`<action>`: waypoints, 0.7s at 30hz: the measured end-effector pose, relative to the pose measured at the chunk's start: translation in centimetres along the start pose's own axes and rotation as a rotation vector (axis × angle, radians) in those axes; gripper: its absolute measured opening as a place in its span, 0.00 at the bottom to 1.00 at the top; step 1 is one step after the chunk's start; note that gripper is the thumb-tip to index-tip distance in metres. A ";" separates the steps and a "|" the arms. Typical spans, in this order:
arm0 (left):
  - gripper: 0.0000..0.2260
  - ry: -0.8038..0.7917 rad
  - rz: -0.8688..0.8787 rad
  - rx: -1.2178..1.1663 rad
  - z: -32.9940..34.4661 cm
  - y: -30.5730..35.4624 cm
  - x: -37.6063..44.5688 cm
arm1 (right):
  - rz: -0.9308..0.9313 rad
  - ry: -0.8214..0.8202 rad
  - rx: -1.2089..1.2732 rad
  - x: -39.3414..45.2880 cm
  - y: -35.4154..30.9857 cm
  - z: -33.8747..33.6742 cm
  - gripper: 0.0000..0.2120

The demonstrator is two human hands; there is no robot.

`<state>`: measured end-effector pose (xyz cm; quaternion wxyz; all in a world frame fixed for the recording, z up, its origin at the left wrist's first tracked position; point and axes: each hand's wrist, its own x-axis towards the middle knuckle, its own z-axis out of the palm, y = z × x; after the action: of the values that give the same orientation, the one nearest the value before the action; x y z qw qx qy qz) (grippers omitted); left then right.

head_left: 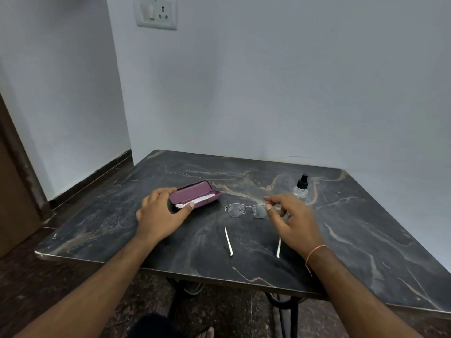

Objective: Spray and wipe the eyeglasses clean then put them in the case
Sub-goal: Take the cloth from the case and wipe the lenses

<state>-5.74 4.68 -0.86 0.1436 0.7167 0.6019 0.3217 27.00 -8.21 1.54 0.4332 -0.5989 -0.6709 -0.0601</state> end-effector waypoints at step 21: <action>0.30 -0.048 0.033 0.037 0.5 -0.4 0.5 | 0.143 -0.624 -0.568 12.6 -11.4 12.1 0.19</action>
<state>-5.72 5.37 -1.36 0.1392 0.7365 0.5924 0.2953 12.25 5.43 7.28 0.0304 -0.7288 -0.6835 -0.0283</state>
